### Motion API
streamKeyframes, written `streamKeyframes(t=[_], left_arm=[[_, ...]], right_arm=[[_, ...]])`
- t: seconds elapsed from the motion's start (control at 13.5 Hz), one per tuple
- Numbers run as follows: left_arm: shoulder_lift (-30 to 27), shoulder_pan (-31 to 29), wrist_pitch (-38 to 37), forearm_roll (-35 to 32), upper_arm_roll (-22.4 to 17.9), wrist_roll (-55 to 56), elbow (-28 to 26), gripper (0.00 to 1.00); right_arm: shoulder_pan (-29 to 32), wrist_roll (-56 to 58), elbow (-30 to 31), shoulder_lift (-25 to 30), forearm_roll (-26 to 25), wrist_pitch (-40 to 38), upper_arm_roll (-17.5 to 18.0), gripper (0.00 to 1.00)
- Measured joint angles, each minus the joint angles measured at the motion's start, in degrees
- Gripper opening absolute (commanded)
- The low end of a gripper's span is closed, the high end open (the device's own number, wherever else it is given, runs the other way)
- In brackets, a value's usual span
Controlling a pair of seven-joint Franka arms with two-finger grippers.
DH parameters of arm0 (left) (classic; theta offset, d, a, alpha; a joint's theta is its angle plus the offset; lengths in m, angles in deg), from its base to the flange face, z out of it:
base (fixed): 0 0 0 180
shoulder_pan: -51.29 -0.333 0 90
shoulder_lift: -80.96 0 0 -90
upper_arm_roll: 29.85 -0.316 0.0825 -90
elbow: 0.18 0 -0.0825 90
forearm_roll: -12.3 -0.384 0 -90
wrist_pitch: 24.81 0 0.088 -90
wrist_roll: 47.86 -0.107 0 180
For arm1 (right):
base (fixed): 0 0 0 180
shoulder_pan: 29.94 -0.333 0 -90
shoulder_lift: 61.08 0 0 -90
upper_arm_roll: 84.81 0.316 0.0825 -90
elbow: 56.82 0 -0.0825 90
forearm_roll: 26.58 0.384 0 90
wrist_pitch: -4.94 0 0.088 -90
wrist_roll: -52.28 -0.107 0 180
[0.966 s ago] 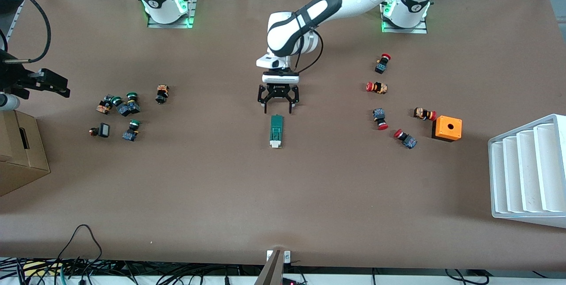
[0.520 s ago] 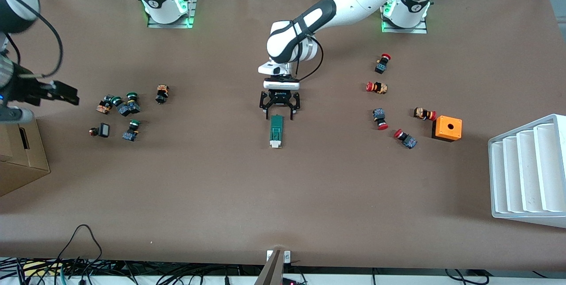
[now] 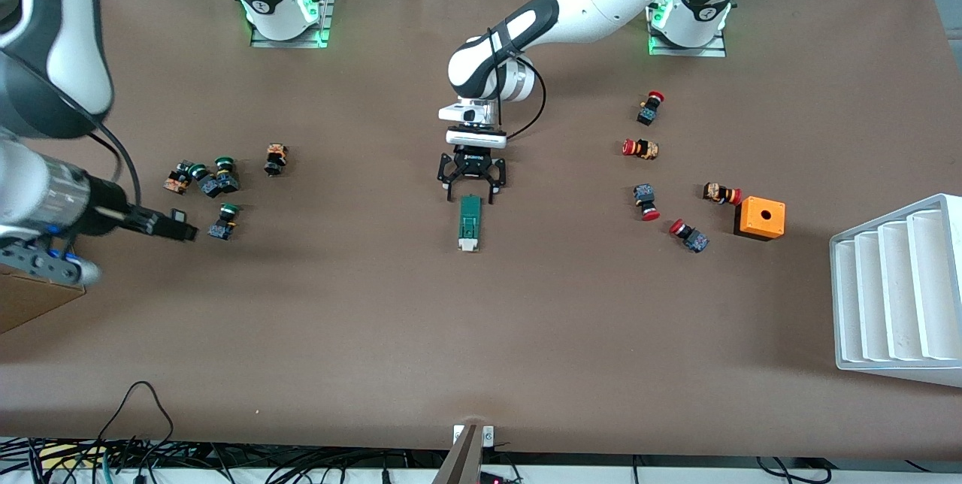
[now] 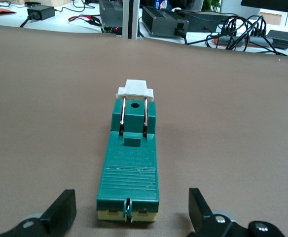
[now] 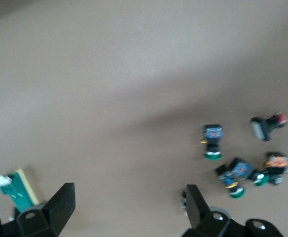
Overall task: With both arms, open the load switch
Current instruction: 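Hold the switch base with the left gripper while the right gripper approaches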
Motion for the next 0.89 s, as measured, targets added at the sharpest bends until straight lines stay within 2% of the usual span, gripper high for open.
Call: streamKeyframes(t=[0.3, 0.67, 0.74, 0.89], left_arm=[[2.51, 0.99, -6.74, -5.39, -0.08, 2.93, 0.05, 1.00], [3.06, 1.21, -7.05, -6.02, -0.81, 3.20, 0.50, 1.00], [3.08, 1.21, -7.05, -6.02, -0.83, 3.21, 0.53, 0.98], [3.10, 1.21, -7.06, -6.02, -0.89, 3.22, 0.55, 0.81]], right_arm=[[-3.86, -18.81, -7.28, -8.33, 6.05, 0.43, 0.14, 0.99], [-11.30, -40.77, -10.51, -16.00, 9.28, 6.42, 0.29, 0.99], [-12.97, -45.35, -10.57, -17.30, 9.65, 8.39, 0.30, 0.99], [-15.48, -52.49, -10.75, -19.82, 12.28, 11.97, 0.26, 0.99]])
